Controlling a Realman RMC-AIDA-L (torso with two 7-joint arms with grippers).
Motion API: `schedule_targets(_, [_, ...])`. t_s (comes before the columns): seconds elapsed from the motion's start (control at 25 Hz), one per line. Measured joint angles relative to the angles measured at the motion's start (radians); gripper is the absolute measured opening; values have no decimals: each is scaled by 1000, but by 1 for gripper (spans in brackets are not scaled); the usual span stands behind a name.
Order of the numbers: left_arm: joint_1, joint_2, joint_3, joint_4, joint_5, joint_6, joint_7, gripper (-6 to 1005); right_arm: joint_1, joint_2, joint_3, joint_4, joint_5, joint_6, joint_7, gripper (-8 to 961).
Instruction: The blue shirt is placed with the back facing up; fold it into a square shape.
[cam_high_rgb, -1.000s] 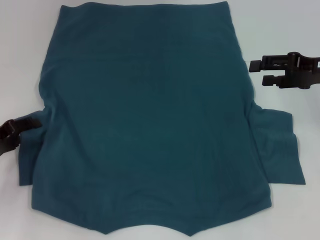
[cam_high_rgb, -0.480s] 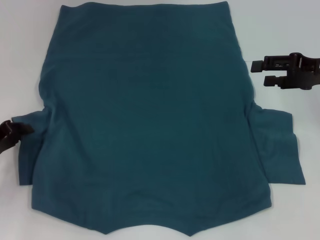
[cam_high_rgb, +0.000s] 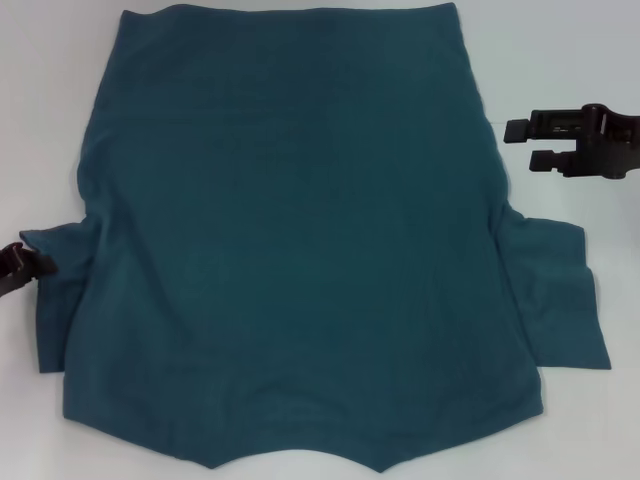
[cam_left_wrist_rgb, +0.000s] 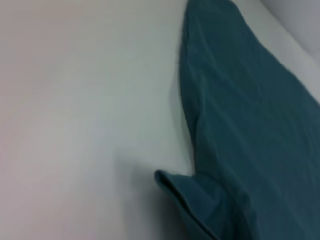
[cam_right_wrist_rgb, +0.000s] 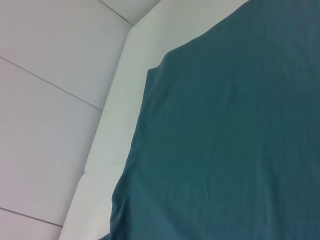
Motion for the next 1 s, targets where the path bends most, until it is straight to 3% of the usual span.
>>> schedule_targets(0.32, [1, -4, 100, 115, 46, -21, 13, 0, 0, 0, 2, 0, 0, 1, 0, 807])
schedule_targets(1.0, [-126, 42, 141, 195, 408, -43, -30, 0, 1, 0, 3, -2, 0, -5, 2, 807])
